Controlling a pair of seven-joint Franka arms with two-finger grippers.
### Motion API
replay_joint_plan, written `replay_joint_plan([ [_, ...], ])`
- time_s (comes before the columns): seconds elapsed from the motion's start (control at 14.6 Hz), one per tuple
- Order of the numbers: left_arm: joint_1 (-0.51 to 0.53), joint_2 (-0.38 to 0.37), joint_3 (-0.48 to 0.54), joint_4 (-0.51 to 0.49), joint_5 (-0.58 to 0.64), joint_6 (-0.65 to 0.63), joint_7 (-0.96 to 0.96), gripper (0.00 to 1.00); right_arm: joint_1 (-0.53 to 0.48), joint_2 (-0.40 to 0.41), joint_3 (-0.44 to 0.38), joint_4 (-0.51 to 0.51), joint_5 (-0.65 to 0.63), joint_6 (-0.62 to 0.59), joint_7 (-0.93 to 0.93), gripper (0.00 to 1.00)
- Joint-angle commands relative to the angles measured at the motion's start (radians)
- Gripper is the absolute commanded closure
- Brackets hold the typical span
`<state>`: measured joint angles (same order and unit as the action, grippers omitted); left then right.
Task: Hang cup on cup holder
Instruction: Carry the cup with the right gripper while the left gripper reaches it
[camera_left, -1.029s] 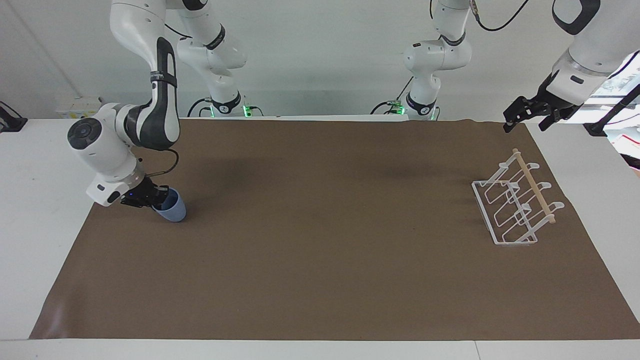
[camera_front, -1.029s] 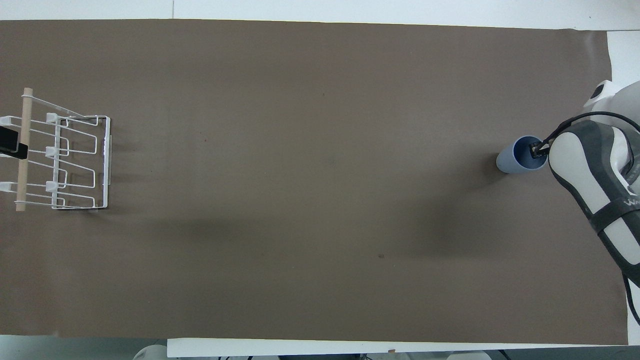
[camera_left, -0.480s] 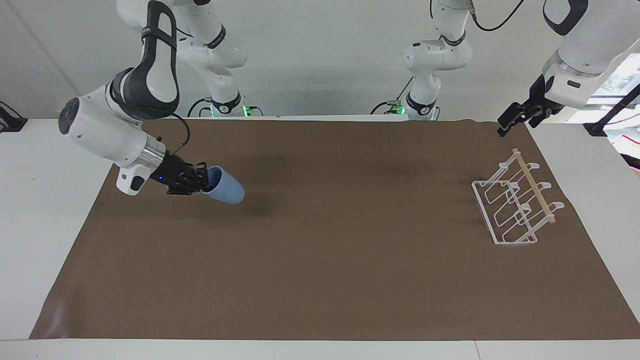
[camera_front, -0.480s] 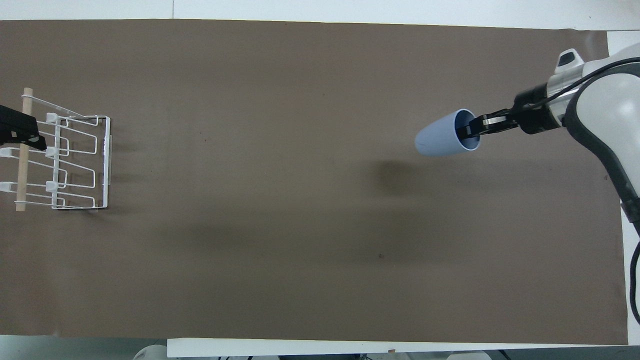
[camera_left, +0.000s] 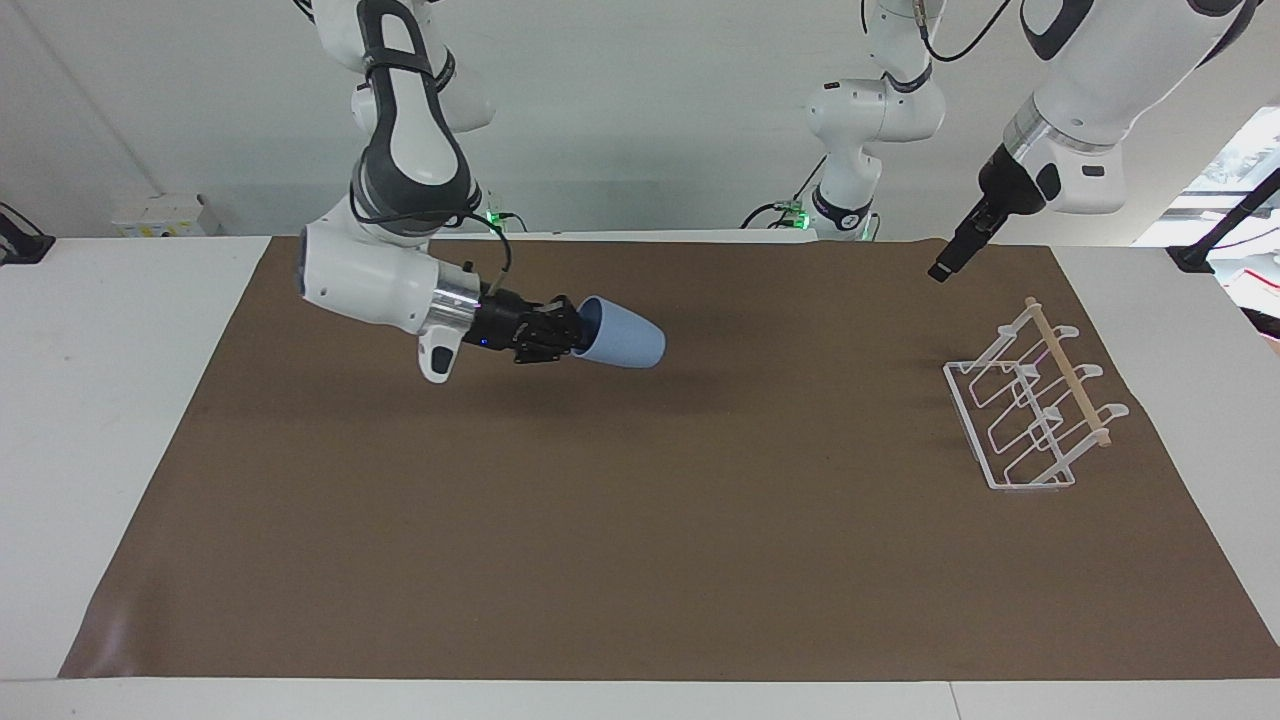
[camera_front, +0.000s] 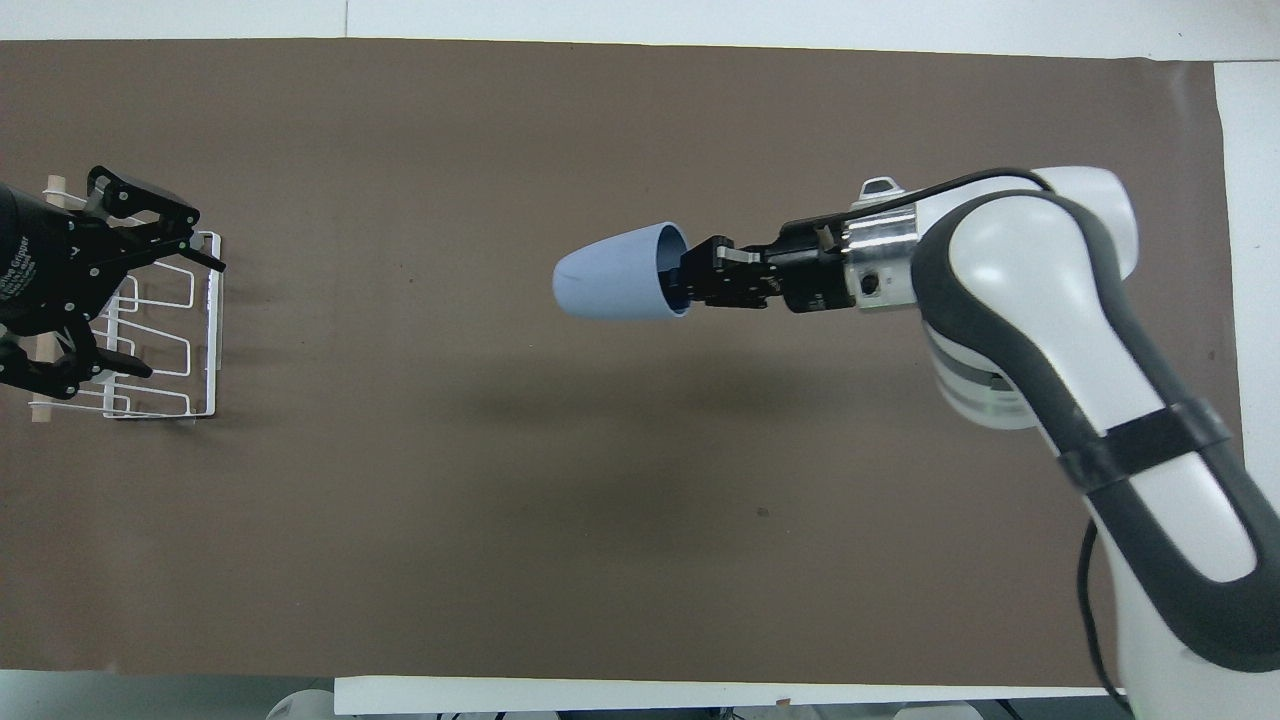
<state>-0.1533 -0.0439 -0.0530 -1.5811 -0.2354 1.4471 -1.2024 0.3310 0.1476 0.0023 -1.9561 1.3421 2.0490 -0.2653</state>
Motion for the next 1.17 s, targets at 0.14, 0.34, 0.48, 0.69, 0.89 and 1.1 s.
replay_joint_plan([
  [0.14, -0.074, -0.008, 0.007, 0.024, -0.09, 0.05, -0.514, 0.0, 0.232, -0.057, -0.005, -0.09, 0.358, 0.249, 0.017, 1.0],
  [0.34, -0.161, 0.012, 0.007, 0.076, -0.081, 0.016, -0.674, 0.0, 0.27, -0.059, -0.004, -0.09, 0.425, 0.257, 0.017, 1.0],
  [0.48, -0.212, 0.006, 0.005, 0.052, -0.079, 0.024, -0.66, 0.0, 0.299, -0.059, -0.005, -0.09, 0.455, 0.278, 0.015, 1.0],
  [0.69, -0.271, -0.028, 0.004, -0.017, -0.077, 0.067, -0.666, 0.0, 0.332, -0.057, -0.005, -0.086, 0.494, 0.303, 0.009, 1.0],
  [0.89, -0.276, -0.1, 0.004, -0.173, -0.077, 0.187, -0.663, 0.0, 0.335, -0.057, -0.004, -0.086, 0.511, 0.304, 0.006, 1.0],
  [1.1, -0.269, -0.117, 0.004, -0.253, -0.076, 0.246, -0.657, 0.0, 0.333, -0.057, -0.004, -0.083, 0.512, 0.304, 0.006, 1.0],
])
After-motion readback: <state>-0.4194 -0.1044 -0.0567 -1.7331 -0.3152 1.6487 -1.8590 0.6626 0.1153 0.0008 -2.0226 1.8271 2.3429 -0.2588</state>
